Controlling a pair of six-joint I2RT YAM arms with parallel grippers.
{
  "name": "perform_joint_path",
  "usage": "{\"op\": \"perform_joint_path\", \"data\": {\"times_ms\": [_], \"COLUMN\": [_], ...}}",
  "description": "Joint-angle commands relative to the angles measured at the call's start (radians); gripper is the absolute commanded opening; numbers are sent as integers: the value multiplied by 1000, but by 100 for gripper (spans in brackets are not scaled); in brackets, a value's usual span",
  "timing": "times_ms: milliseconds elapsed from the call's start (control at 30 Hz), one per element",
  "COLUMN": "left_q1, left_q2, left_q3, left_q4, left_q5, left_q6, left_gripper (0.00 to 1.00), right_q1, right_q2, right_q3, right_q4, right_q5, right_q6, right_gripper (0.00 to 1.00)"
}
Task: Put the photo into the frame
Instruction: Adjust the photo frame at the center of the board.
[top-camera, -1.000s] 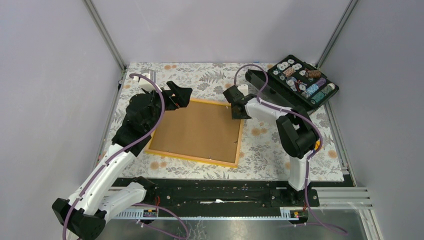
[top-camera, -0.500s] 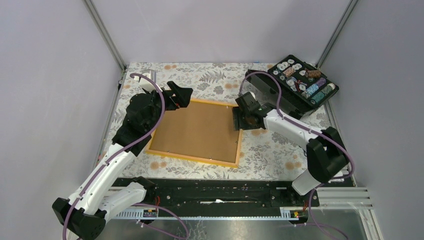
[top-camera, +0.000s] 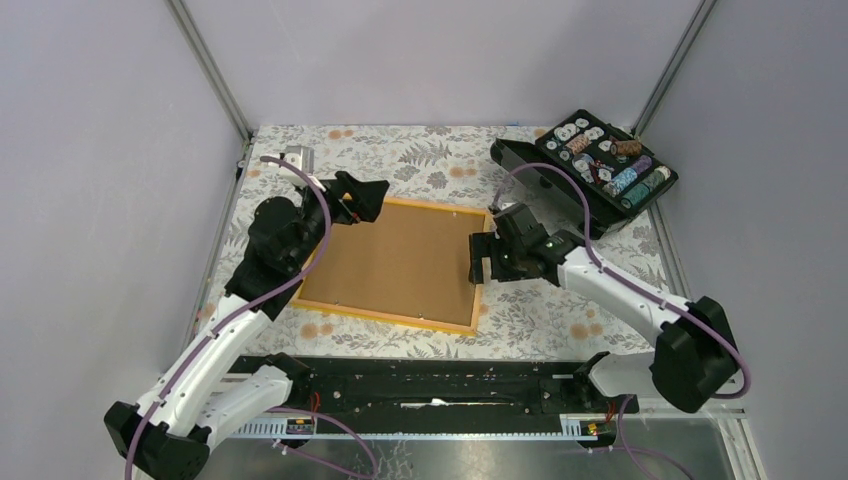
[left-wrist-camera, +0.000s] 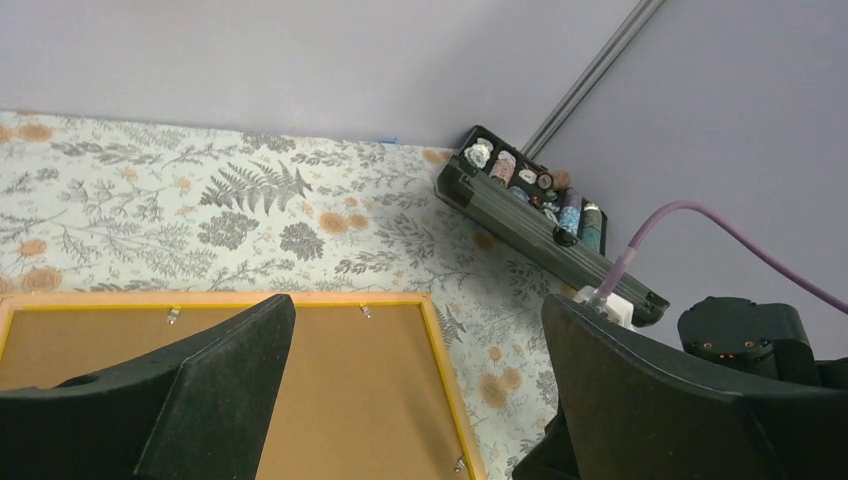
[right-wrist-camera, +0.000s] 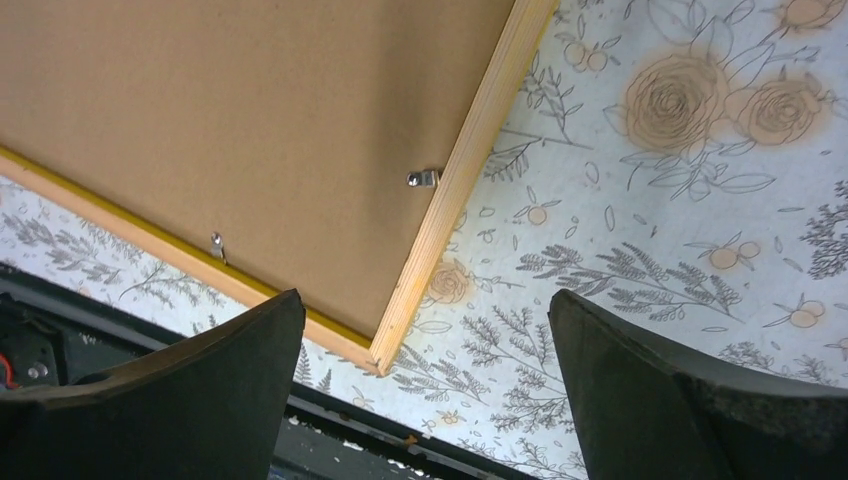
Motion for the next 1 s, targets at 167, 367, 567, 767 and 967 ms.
{"op": "perform_joint_path", "data": {"times_ms": [167,367,567,767,967], "left_q1": [3,3,1,1,-71], "left_q2": [-36,-18,3,-48,-71], "left_q3": [-41,-37,75,-39,-188], "left_q4": [215,259,34,-95,-162], "left_q5": [106,222,212,304,325], "left_q6": [79,69,42,-48,-110], "left_gripper": [99,99,99,99,99], "right_q1": [6,5,4,5,66], "right_q2": [-160,-315,-216,-66,0], "right_q3": [-162,-312,-251,-216,-219], "right_q4": [151,268,205,159,171], "right_q5": [14,149,57,-8,6], "right_q6": [148,289,267,312,399], "right_gripper": [100,100,100,86,84]}}
